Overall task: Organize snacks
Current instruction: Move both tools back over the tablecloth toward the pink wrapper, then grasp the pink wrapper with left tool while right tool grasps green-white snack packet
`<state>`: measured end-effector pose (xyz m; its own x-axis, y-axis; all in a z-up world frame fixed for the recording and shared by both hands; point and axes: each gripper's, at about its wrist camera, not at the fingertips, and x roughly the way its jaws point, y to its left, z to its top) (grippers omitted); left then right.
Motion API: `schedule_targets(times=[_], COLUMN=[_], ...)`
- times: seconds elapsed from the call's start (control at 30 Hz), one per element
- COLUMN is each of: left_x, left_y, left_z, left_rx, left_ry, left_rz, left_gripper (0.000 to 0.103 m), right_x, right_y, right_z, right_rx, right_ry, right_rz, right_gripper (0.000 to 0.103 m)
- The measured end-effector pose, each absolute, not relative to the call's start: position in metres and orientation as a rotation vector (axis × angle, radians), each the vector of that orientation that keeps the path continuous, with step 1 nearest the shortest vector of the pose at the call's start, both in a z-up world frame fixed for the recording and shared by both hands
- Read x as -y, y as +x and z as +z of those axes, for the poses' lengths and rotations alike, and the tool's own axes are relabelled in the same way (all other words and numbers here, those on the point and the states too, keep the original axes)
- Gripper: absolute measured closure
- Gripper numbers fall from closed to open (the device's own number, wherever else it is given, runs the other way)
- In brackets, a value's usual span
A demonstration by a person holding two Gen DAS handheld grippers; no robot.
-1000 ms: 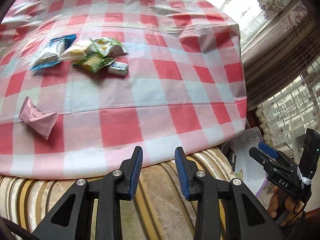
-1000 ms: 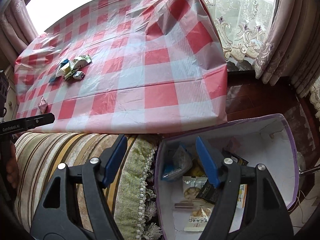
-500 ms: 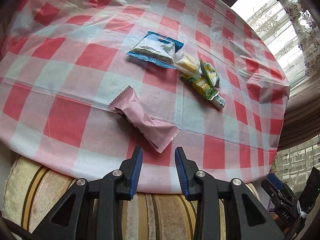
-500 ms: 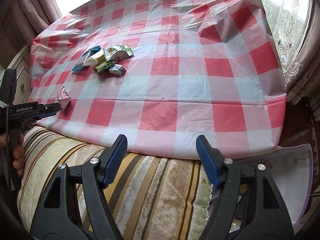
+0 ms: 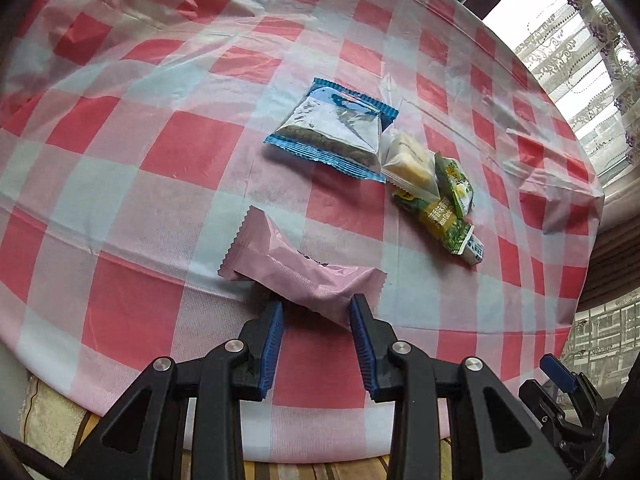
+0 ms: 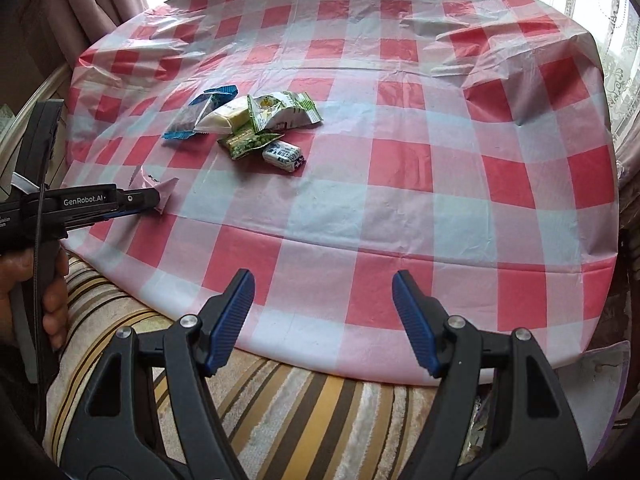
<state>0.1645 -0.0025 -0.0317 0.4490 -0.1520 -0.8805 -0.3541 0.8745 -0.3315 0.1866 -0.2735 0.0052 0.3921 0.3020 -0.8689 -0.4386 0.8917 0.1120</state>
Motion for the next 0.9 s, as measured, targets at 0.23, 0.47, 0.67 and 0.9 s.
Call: schedule_targets(times=[0.23, 0.47, 0.67, 0.9], left_x=[0.001, -0.004, -0.013, -0.003], left_y=[0.179, 0.190, 0.204, 0.215], left_z=[-0.034, -0.034, -0.035, -0.036], left_rx=[-1.078, -1.038, -1.019, -1.005], left_ry=[-0.526, -0.558, -0.578, -0.380], left_rz=[0.113, 0.087, 0.092, 0.137], left_gripper=[0.067, 0.047, 0.046, 0.073], right_x=[0.251, 0.230, 0.217, 0.191], right_y=[0.210, 0.238, 0.271, 0.299], right_z=[0.001, 0.005, 0.005, -0.004], right_rx=[-1.072, -1.047, -1.056, -1.077], right_ry=[-0.122, -0.084, 0.026, 0.052], right_rz=[0.480, 0.472, 0.427, 0.393], right_gripper=[0.029, 0.029, 0.029, 0.029])
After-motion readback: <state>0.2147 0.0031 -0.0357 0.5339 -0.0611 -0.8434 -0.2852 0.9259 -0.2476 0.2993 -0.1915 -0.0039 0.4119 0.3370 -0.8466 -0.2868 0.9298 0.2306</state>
